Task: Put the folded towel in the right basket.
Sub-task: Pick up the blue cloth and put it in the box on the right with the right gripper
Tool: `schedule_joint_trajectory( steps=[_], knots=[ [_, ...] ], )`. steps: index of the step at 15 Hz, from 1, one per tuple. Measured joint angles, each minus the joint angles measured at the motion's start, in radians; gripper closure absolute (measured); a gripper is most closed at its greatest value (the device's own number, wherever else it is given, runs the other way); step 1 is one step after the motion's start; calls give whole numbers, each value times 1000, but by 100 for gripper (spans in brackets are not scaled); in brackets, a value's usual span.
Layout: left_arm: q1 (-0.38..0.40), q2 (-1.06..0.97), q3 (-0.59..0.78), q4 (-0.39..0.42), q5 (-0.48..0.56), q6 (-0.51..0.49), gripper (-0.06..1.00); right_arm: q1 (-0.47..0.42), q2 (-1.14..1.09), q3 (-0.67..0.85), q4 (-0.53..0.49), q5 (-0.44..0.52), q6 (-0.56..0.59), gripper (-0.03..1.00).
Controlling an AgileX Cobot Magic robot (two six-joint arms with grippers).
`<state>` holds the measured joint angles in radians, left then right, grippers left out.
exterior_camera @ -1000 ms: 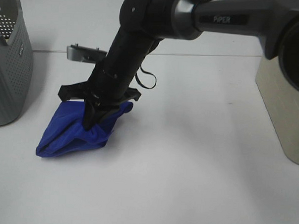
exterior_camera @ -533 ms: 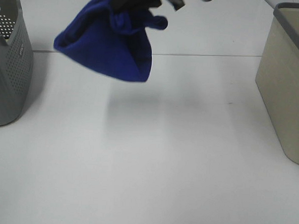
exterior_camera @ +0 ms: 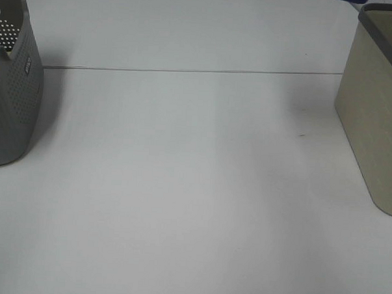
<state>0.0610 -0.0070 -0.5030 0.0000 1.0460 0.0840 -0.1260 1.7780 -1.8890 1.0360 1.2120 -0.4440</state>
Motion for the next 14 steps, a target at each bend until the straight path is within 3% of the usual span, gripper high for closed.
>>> schedule_joint_trajectory(
  steps=[4, 7, 11, 14],
  knots=[
    [0, 0, 0, 0, 0, 0, -5, -230, -9, 0, 0, 5, 10, 92],
    [0, 0, 0, 0, 0, 0, -5, -353, -9, 14, 0, 6, 51, 92],
    [0, 0, 0, 0, 0, 0, -5, -394, -11, 182, -68, -20, 69, 92],
    [0, 0, 0, 0, 0, 0, -5, -394, -11, 374, -93, -194, 69, 92]
  ],
)
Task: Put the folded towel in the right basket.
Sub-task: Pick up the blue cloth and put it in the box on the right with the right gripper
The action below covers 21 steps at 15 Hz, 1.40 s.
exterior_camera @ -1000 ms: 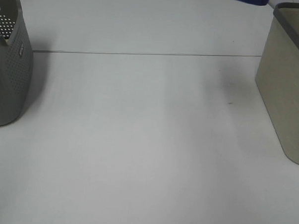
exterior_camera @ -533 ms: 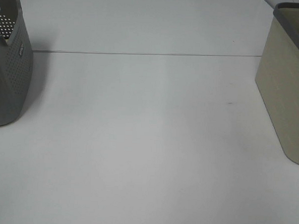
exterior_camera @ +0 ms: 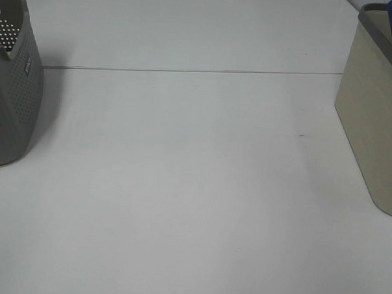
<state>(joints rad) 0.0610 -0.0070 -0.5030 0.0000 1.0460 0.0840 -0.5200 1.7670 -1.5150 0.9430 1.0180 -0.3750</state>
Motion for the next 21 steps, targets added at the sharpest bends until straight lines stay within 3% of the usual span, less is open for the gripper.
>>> schedule_joint_trajectory(
  steps=[6, 11, 15, 17, 18, 20, 21],
  knots=[
    [0, 0, 0, 0, 0, 0, -5, 0, 0, 322, -57, -239, 0, 92],
    [0, 0, 0, 0, 0, 0, -5, 0, 0, 378, -62, -265, -19, 92],
    [0, 0, 0, 0, 0, 0, -5, 0, 0, 378, -28, -232, -25, 90],
    [0, 0, 0, 0, 0, 0, -5, 0, 0, 378, -26, -229, -25, 72],
    [0, 0, 0, 0, 0, 0, -5, 0, 0, 378, -26, -230, -25, 57],
    [0, 0, 0, 0, 0, 0, -5, 0, 0, 378, -29, -216, -25, 16],
    [0, 0, 0, 0, 0, 0, -5, 0, 0, 378, -30, -194, -25, 7]
  ],
)
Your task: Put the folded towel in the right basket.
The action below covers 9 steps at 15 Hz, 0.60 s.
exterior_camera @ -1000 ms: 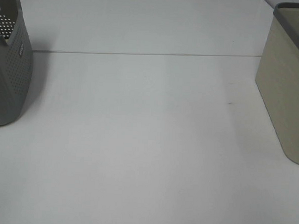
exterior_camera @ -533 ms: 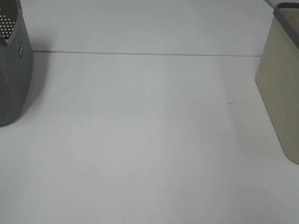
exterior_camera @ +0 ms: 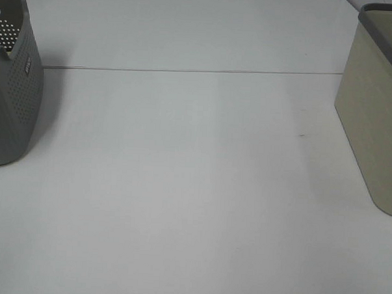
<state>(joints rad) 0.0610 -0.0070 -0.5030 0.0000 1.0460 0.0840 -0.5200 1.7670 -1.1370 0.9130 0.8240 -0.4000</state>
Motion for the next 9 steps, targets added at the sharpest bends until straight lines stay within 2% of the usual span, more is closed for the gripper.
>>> schedule_joint_trajectory(
  steps=[2, 5, 9],
  knots=[
    [0, 0, 0, 0, 0, 0, -5, 0, 0, 0, -1, 51, 1, 1],
    [0, 0, 0, 0, 0, 0, -5, 0, -18, 0, -9, 140, -9, 0],
    [0, 0, 0, 0, 0, 0, -5, 0, -178, 0, -16, 145, -95, 0]
  ],
)
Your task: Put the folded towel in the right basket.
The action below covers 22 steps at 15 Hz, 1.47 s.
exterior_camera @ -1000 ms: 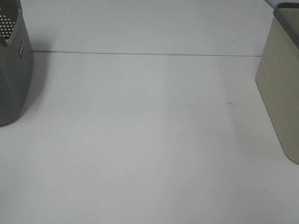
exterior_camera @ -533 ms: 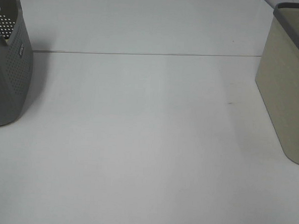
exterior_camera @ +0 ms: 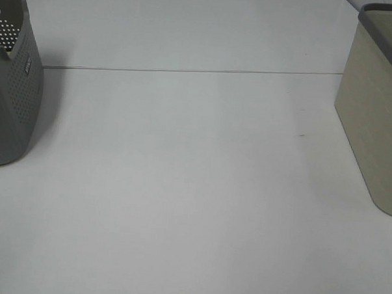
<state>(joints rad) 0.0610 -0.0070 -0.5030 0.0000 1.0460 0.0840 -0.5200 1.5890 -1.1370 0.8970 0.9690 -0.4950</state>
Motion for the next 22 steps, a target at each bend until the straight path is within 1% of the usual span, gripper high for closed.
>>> schedule_joint_trajectory(
  steps=[2, 3, 4, 5, 7, 9, 10, 11, 12, 13, 14, 15, 16, 17, 19, 22],
  knots=[
    [0, 0, 0, 0, 0, 0, -5, 16, -101, 0, 0, -6, -39, 0],
    [0, 0, 0, 0, 0, 0, -5, 49, -157, 0, 0, -6, -62, 0],
    [0, 0, 0, 0, 0, 0, -5, 100, -208, 0, -4, -5, -91, 0],
    [0, 0, 0, 0, 0, 0, -5, 173, -261, 0, -35, -3, -121, 0],
    [0, 0, 0, 0, 0, 0, -5, 321, -390, 0, -150, 0, -131, 0],
    [0, 0, 0, 0, 0, 0, -5, 457, -535, 0, -252, 3, -117, 0],
    [0, 0, 0, 0, 0, 0, -5, 514, -612, 0, -301, 14, -114, 0],
    [0, 0, 0, 0, 0, 0, -5, 551, -690, 0, -347, 35, -101, 0],
    [0, 0, 0, 0, 0, 0, -5, 567, -775, 0, -387, 75, -75, 0],
    [0, 0, 0, 0, 0, 0, -5, 568, -817, 0, -411, 95, -55, 0],
    [0, 0, 0, 0, 0, 0, -5, 568, -926, 0, -501, 152, 21, 0],
    [0, 0, 0, 0, 0, 0, -5, 568, -1002, 0, -563, 196, 82, 0],
    [0, 0, 0, 0, 0, 0, -5, 568, -1071, 0, -615, 232, 138, 0],
    [0, 0, 0, 0, 0, 0, -5, 568, -1156, 0, -681, 246, 214, 0],
    [0, 0, 0, 0, 0, 0, -5, 568, -1252, 6, -733, 246, 307, 0],
    [0, 0, 0, 0, 0, 0, -5, 568, -1406, 43, -758, 246, 402, 0]
  ],
)
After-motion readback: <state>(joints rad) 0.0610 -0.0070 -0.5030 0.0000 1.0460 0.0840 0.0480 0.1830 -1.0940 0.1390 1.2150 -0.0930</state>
